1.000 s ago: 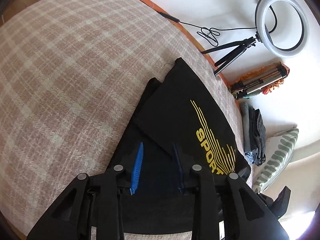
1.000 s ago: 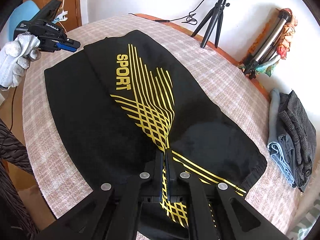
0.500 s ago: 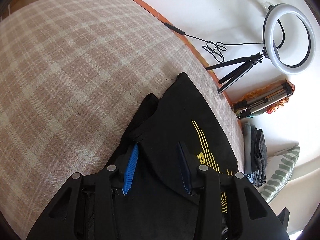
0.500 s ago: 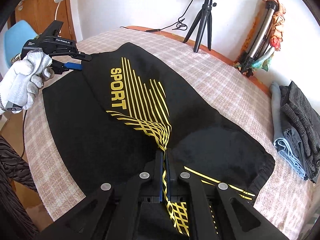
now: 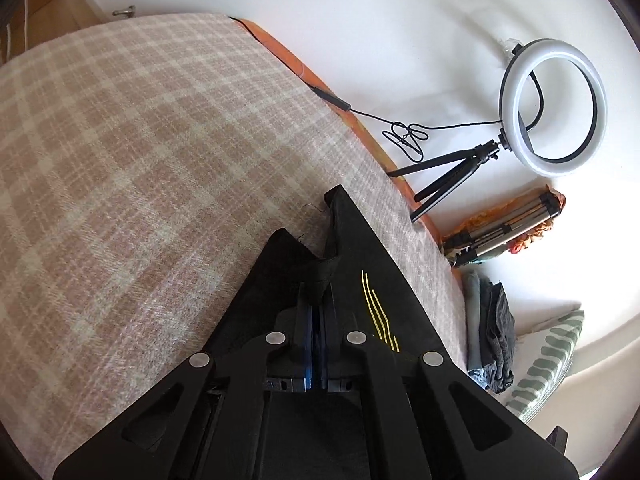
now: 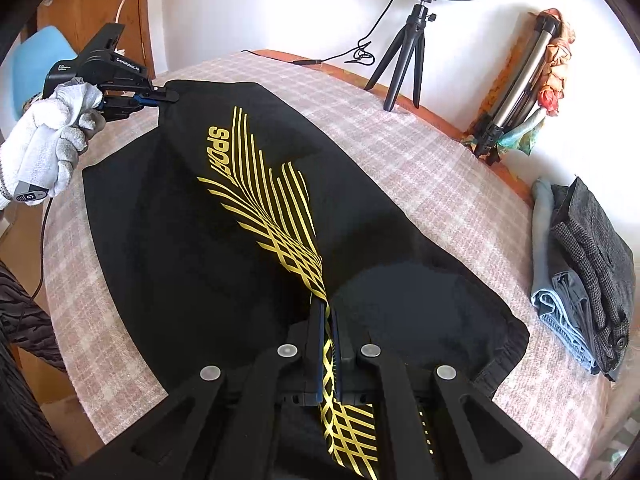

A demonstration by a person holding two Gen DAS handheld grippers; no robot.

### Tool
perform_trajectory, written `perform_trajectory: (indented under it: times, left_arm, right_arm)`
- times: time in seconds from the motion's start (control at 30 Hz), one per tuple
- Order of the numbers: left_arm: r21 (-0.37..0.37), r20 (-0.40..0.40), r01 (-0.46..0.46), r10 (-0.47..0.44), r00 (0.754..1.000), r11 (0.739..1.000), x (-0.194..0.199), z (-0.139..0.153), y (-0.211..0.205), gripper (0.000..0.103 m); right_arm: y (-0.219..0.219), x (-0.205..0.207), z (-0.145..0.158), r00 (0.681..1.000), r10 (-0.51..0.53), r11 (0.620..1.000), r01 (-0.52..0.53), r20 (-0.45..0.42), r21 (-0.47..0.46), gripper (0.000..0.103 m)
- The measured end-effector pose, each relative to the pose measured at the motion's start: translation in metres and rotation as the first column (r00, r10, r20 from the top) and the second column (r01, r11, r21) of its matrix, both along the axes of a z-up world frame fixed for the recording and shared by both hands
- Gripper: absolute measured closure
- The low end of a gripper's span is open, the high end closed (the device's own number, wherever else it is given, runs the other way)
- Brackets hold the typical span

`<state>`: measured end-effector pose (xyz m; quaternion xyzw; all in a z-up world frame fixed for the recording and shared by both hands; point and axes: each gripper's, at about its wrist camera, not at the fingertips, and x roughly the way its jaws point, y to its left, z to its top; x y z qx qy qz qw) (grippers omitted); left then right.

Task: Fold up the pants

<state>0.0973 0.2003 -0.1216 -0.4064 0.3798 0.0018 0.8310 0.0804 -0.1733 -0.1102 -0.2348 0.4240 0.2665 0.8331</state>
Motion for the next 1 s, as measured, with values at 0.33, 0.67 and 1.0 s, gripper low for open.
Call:
perform_trajectory:
  times: [0.33,0.67,1.0]
  left_arm:
    - [0.11,-0.071,0.028,-0.02,0.997,0.994,-0.08,-0.015,-0.01,0.102]
    - [0.248,-0.111,0.086,-0.06,0.992,0.965,-0.09,-0.019,-0.019,0.102]
    - [0.324,-0.117,0.089,-0.053,0.992,0.942,-0.099,0.008,-0.001,0.095]
  right_arm:
    - [-0.003,-0.047,-0.007,0.993,0.111,0.99,-0.113,-0.028,-0.086,0.103]
    - [-0.004,-0.068,-0.026,0.993,0.11,0.984,-0.115,-0.042,-0.132,0.103]
    - [-0.042,-0.079,-0.009,0.986,0.049,0.993,-0.031,-0.157,0.115,0.072]
